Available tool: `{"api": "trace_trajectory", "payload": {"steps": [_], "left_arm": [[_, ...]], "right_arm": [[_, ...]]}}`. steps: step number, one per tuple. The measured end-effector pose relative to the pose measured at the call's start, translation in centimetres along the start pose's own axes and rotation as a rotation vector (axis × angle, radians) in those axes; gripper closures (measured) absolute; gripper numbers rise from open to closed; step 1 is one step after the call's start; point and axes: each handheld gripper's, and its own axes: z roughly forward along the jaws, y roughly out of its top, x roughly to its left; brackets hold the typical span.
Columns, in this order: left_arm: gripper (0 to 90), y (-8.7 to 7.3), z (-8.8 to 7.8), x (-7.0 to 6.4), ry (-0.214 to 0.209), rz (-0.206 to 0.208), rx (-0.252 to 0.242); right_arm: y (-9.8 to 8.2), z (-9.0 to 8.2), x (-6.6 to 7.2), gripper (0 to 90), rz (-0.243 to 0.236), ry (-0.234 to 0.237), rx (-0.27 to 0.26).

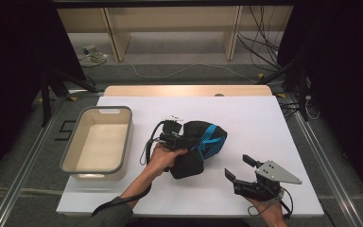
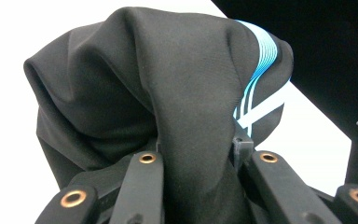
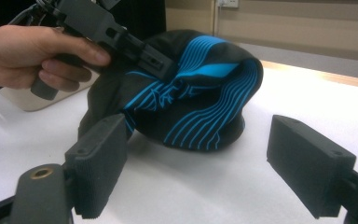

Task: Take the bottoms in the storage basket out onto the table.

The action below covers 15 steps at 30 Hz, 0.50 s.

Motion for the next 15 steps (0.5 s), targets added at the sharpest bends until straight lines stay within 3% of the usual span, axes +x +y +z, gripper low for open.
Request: {"api": "trace_trajectory", "payload": {"steps": [15], "left_arm": [[70.6,-0.44,0.58,0.05,-0.008,0.006,0.021]], "right_arm": [[-0.02,0.04,0.01,21.1,-0.002,0.001,0.003]]}}
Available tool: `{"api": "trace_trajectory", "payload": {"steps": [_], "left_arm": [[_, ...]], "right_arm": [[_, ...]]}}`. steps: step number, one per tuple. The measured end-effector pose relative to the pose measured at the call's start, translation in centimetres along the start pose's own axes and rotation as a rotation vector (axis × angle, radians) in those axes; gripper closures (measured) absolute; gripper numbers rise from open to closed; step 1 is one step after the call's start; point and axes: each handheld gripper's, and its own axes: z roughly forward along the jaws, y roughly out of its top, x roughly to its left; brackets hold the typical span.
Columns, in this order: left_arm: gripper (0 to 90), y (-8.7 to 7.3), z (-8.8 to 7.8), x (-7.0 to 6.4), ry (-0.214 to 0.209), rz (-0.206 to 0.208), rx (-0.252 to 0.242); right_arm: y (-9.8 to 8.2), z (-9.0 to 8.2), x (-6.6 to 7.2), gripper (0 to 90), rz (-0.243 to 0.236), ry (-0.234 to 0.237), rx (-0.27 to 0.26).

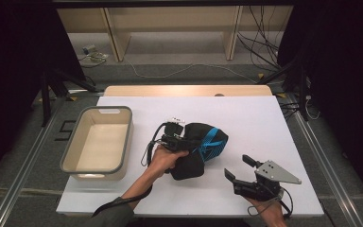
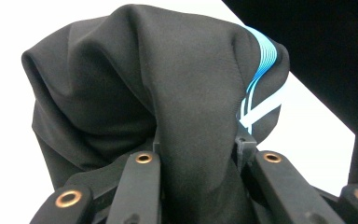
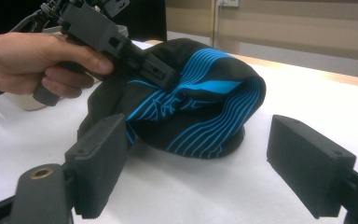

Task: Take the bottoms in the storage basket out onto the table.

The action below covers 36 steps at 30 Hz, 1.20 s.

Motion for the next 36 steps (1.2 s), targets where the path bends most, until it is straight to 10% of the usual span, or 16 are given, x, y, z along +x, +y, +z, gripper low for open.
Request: {"api": "trace_trajectory", "payload": {"steps": [36], "left_arm": [[35.1,0.4,-1.1,-0.9,-0.06,0.017,-0.001]], "right_arm": [[0.0,0.0,0.0,21.1,-0.004,-0.001,0.002]]}}
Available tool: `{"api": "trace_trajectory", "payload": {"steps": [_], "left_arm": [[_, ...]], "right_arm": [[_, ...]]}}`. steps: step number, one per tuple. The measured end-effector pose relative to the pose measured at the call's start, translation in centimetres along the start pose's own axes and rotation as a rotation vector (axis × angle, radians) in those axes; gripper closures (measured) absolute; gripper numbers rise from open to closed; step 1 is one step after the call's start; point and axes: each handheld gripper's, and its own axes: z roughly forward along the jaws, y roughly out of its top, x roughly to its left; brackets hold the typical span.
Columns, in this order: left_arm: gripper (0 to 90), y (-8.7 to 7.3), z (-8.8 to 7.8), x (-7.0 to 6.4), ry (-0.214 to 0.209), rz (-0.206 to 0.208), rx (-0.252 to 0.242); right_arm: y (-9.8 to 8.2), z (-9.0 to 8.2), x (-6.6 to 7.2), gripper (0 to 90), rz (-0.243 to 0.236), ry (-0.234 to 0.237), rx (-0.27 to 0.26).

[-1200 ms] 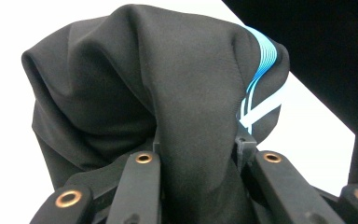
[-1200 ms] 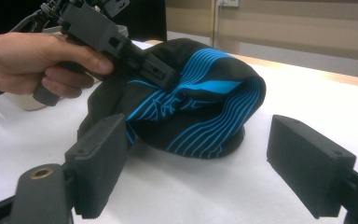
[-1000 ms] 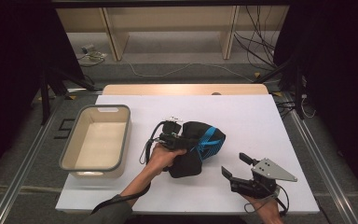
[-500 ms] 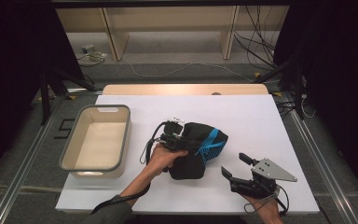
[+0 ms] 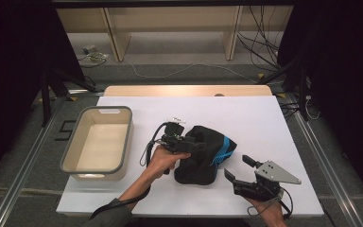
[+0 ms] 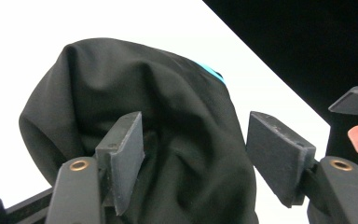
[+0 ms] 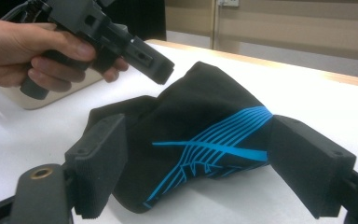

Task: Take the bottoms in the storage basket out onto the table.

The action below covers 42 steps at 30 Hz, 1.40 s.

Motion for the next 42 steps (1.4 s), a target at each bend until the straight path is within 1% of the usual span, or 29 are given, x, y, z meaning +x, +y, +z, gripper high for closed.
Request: {"api": "trace_trajectory", "payload": {"steps": [1,5,7,10,12,16,18,20,22,24,28,32,34,37,38,39,42], "left_arm": [[34.8,0.0,-0.2,0.0,-0.008,0.003,-0.013],[33.3,-0.1,-0.7,0.1,-0.013,0.027,-0.016],[31.5,-0.2,-0.9,0.1,-0.023,0.024,-0.029],[28.6,-0.3,-1.2,0.1,-0.057,0.012,-0.041],[26.2,-0.3,-1.4,0.0,-0.06,0.027,-0.049],[21.1,-0.5,-1.9,-0.1,-0.062,0.036,-0.066],[20.5,-0.6,-2.3,-0.1,-0.087,0.036,-0.07],[20.0,-0.7,-2.7,-0.3,-0.092,0.048,-0.075],[19.6,-0.8,-3.1,-0.4,-0.089,0.072,-0.082],[19.5,-0.9,-3.4,-0.5,-0.087,0.085,-0.088],[19.5,-1.1,-3.5,-0.6,-0.082,0.084,-0.106],[18.0,-1.3,-3.6,-0.7,-0.068,0.111,-0.128],[17.7,-1.4,-3.7,-0.8,-0.063,0.107,-0.139],[17.4,-1.4,-4.0,-0.7,-0.064,0.117,-0.154],[17.2,-1.5,-4.1,-0.8,-0.058,0.111,-0.161],[17.1,-1.5,-4.2,-0.7,-0.05,0.113,-0.162],[17.1,-1.6,-4.3,-0.6,-0.043,0.116,-0.173]], "right_arm": [[0.0,0.0,0.0,21.1,0.0,0.0,0.0],[0.0,0.0,0.0,21.0,0.001,0.001,0.002],[0.0,0.0,0.0,21.1,0.0,0.001,0.002],[0.0,0.0,0.0,21.1,0.001,0.001,0.002],[0.0,0.0,0.0,21.1,0.001,0.002,0.003],[0.0,0.0,0.0,21.1,0.002,0.003,0.003],[0.0,0.0,0.0,21.0,0.002,0.003,0.002],[0.0,0.0,0.0,21.0,0.001,0.003,0.002],[0.0,0.0,0.0,21.0,0.001,0.004,0.001],[0.0,0.0,0.0,21.0,0.002,0.003,-0.001],[0.0,0.0,0.0,21.0,0.003,0.003,0.002],[0.0,0.0,0.0,21.0,0.004,0.003,0.002],[0.0,0.0,0.0,21.1,0.003,0.003,0.001],[0.0,0.0,0.0,21.0,0.004,0.005,0.0],[0.0,0.0,0.0,21.0,0.004,0.005,0.0],[0.0,0.0,0.0,21.0,0.004,0.006,0.003],[0.0,0.0,0.1,21.1,0.005,0.007,0.004]]}}
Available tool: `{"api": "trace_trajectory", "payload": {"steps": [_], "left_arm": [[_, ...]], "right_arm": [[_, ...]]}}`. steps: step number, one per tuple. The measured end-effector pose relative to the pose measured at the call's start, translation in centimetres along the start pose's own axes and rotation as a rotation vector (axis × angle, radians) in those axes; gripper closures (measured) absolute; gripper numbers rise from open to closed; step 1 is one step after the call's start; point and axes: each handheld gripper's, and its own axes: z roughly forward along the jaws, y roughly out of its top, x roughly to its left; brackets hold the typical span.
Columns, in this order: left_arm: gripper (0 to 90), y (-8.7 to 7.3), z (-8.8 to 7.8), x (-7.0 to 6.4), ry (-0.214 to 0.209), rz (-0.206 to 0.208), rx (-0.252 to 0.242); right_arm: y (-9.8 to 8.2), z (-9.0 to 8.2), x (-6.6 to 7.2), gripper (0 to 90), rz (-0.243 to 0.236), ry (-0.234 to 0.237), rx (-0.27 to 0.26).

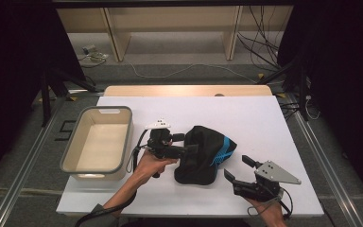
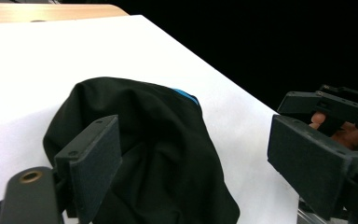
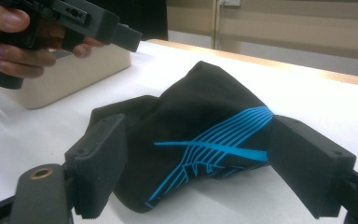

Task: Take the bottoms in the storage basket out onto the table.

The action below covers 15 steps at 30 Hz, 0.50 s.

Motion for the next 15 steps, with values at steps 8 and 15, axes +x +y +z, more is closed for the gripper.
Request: {"api": "trace_trajectory", "payload": {"steps": [8,15], "left_arm": [[15.6,-0.23,-0.5,-0.22,-0.001,0.041,-0.043],[15.6,-0.19,-0.77,-0.6,-0.004,0.058,-0.05]], "right_arm": [[-0.03,0.05,0.0,21.1,-0.004,-0.001,-0.001],[-0.03,0.03,0.01,21.1,-0.002,0.0,0.0]]}}
